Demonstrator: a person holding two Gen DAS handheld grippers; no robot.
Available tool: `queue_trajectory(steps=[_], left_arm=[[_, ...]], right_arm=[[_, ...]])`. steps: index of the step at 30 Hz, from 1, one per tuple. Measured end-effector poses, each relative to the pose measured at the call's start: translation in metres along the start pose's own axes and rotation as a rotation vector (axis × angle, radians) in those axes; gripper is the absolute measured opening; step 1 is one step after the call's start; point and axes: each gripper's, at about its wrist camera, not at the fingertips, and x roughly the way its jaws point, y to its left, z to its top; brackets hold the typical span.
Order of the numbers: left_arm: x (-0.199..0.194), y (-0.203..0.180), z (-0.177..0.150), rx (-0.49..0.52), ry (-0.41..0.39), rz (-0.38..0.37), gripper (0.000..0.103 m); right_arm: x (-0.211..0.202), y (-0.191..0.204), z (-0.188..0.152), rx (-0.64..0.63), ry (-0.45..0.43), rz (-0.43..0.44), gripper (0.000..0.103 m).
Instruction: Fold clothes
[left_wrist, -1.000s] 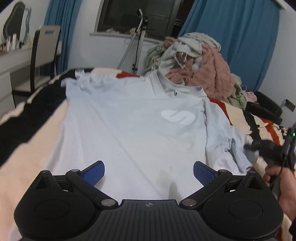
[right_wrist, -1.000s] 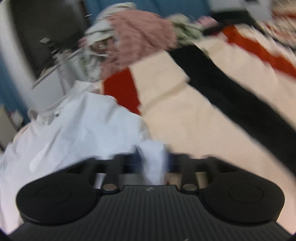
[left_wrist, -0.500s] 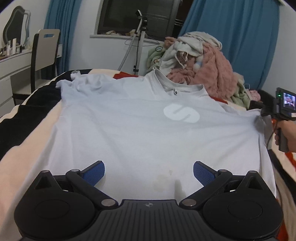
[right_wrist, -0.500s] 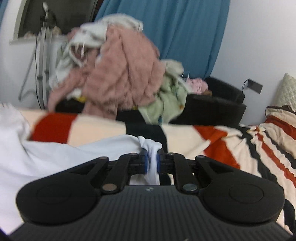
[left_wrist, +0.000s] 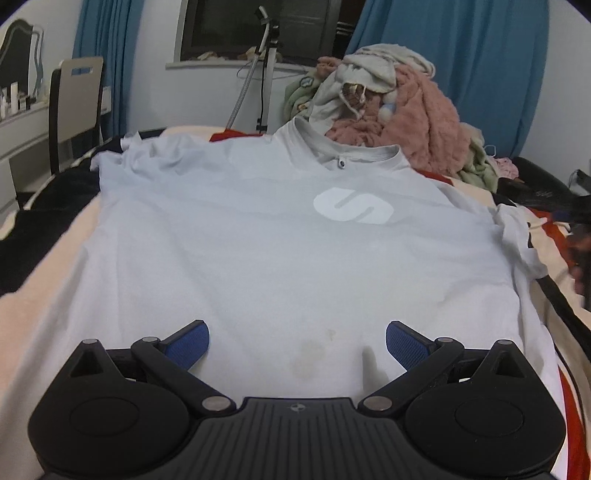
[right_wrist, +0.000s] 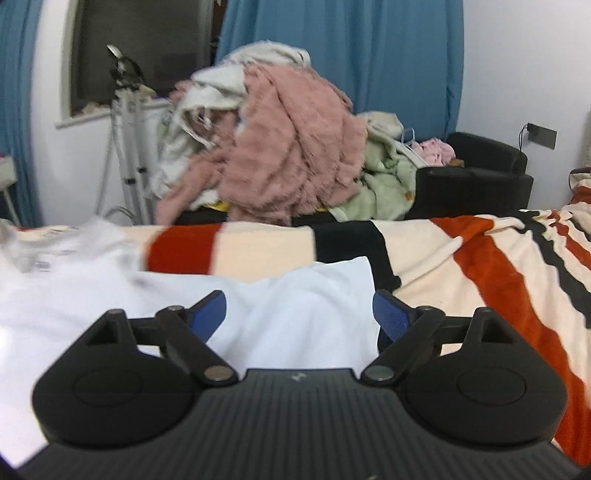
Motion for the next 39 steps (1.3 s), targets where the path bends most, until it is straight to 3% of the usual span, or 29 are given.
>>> queue_trajectory(steps=[5,9,11,14,18,24,32,39], left_arm=[[-0.029,-0.008,-0.008,0.06,-0.037,-0.041,0.103],[-0.06,-0.013,-0.017,0.1,-0.076,-0.102,0.103],[-0.072,-0.017,-0.023,0.127,-0.097,-0.134,0.103],[-0.086,-0.015,-0.029,0.107,-0.091,-0.154,0.103],[-0.112,-0.011,-0.034,0.095,-0.105,-0.122,0.103],[-0.129,0.006,-0.037,-0.031,0.001,-0.22,0.101],[-0.12,-0.002,-0.049,-0.013,0.063,-0.251,0.095],[-0.105,-0.013,-0.065,-0.065,0.168,-0.389,0.078]], right_arm=[[-0.128,0.024,-0.013,0.025,-0.041,0.054,0.088],[-0.242,0.049,-0.038,0.038,-0.089,0.007,0.088],[-0.289,0.057,-0.051,0.075,-0.103,0.061,0.088],[-0.341,0.064,-0.071,0.129,-0.121,0.112,0.088],[-0.391,0.072,-0.102,0.143,-0.143,0.1,0.088],[-0.415,0.067,-0.12,0.183,-0.155,0.119,0.088],[-0.416,0.058,-0.128,0.238,-0.142,0.141,0.088],[-0.41,0.027,-0.133,0.361,-0.161,0.144,0.088]])
